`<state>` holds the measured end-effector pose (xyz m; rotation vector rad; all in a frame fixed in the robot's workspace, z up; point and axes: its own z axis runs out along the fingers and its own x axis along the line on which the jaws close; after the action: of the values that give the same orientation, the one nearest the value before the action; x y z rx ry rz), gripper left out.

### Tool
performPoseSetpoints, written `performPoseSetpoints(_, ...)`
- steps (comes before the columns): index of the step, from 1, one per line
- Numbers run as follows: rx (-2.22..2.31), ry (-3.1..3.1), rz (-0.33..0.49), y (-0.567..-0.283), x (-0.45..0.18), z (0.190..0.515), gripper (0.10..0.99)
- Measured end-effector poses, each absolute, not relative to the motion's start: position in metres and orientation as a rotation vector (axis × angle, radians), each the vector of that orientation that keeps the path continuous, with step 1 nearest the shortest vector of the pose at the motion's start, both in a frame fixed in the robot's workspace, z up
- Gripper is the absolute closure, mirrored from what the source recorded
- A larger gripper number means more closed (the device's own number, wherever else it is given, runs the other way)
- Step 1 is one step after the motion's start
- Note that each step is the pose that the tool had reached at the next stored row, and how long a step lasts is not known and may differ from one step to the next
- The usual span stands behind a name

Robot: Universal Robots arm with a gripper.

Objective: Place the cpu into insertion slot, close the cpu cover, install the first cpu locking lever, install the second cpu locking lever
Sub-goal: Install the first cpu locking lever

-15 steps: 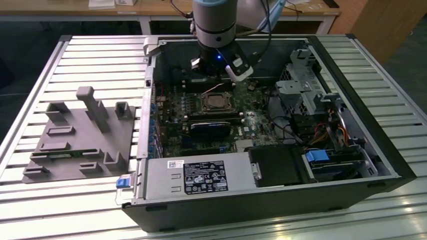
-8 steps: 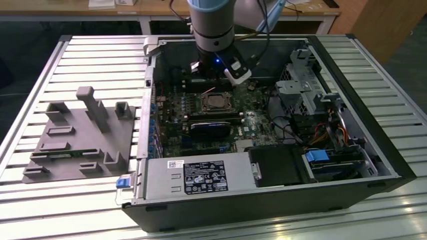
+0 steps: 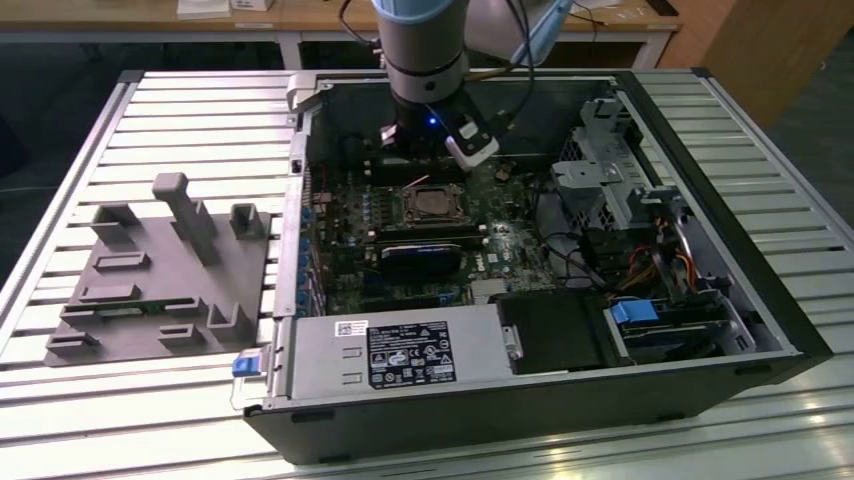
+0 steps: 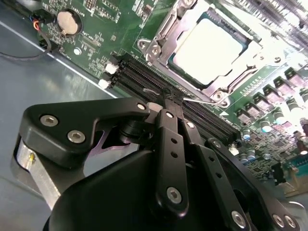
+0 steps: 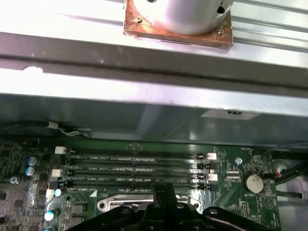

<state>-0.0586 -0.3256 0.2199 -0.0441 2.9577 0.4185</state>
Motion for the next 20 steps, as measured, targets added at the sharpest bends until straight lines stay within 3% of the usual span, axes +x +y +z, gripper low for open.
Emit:
performPoseSetpoints(13, -0.036, 2.956, 0.413, -0.3212, -0.0592, 0.2162, 0.98)
performPoseSetpoints(20, -0.004, 2.935, 0.371, -0.3209, -0.0612, 0.2153, 0.98)
